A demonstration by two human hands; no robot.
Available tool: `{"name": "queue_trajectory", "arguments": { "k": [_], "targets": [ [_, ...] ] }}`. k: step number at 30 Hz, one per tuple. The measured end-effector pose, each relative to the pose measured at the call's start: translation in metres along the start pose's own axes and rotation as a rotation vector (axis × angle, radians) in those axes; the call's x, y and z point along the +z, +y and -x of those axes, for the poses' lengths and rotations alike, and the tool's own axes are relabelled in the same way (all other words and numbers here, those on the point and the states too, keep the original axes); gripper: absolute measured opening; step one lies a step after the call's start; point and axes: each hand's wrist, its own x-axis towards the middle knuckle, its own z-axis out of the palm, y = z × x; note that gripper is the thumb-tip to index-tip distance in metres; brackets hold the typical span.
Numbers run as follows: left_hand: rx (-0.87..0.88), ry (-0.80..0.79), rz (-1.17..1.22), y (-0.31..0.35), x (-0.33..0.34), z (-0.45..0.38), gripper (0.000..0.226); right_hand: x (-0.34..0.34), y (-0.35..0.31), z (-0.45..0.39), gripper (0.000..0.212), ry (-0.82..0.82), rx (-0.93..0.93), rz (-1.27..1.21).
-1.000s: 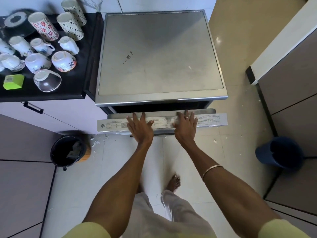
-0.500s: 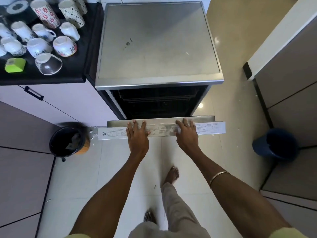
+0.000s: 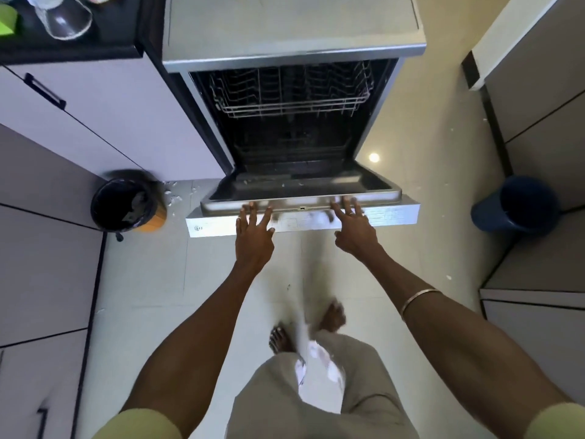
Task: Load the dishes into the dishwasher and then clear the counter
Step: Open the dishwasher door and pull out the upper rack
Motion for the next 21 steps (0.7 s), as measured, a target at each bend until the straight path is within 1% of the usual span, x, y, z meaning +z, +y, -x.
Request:
{"name": "queue_trajectory", "arguments": {
  "k": [4, 7, 9, 12, 21],
  "targets": [
    [-0.003, -0.001, -0.034, -0.008, 0.034, 0.029, 0.062, 0.031, 0.007, 0.025, 0.095, -0.039, -0.003, -0.009],
    [0.006, 0.023, -0.055, -0.015, 0.063, 0.05, 0.064, 0.055, 0.015, 0.039, 0.092, -0.08, -0.006, 0.01],
    [0.005, -0.012, -0.057, -0.021, 0.083, 0.064, 0.066, 0.074, 0.021, 0.048, 0.091, -0.136, -0.007, 0.017],
    [-0.001, -0.031, -0.082, -0.029, 0.108, 0.083, 0.068, 0.101, 0.028, 0.06, 0.094, -0.162, -0.018, 0.019],
    [-0.012, -0.183, -0.097, -0.057, 0.183, 0.124, 0.072, 0.191, 0.049, 0.083, 0.098, -0.223, 0.007, 0.023]
  ]
}}
